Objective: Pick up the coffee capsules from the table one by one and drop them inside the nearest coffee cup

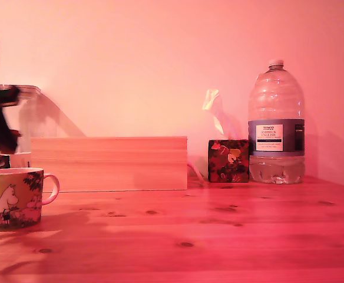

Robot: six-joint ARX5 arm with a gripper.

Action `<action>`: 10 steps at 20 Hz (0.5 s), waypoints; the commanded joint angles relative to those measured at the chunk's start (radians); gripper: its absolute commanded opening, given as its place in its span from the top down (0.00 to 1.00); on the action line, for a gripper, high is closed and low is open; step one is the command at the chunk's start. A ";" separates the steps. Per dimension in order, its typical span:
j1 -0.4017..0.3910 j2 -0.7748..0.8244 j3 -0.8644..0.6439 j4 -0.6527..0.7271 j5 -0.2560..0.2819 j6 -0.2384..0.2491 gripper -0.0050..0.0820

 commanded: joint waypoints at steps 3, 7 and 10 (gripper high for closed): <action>0.021 0.129 0.113 -0.145 -0.002 -0.002 0.88; 0.045 0.225 0.226 -0.283 -0.002 -0.026 0.88; 0.051 0.230 0.253 -0.321 -0.002 -0.026 0.88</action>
